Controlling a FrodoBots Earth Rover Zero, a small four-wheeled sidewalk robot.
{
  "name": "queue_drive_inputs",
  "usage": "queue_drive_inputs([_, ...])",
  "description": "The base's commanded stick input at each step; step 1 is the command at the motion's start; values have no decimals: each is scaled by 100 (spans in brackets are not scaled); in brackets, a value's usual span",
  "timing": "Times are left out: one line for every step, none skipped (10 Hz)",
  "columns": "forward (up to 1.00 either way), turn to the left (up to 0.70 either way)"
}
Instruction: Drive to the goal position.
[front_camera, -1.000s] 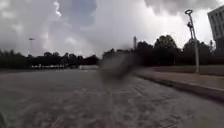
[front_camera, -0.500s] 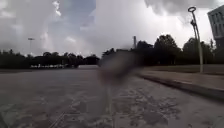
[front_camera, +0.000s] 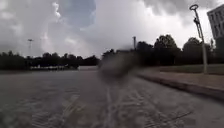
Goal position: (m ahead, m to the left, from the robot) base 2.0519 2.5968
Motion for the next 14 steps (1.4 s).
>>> queue_drive_inputs([70, 0])
queue_drive_inputs([70, 0])
queue_drive_inputs([70, 1])
queue_drive_inputs([70, 4])
queue_drive_inputs([70, 34])
queue_drive_inputs([70, 29])
queue_drive_inputs([70, 6])
queue_drive_inputs([70, 0])
queue_drive_inputs([70, 0])
queue_drive_inputs([70, 0])
queue_drive_inputs([70, 0])
queue_drive_inputs([70, 0])
queue_drive_inputs([70, 0])
queue_drive_inputs([70, 0])
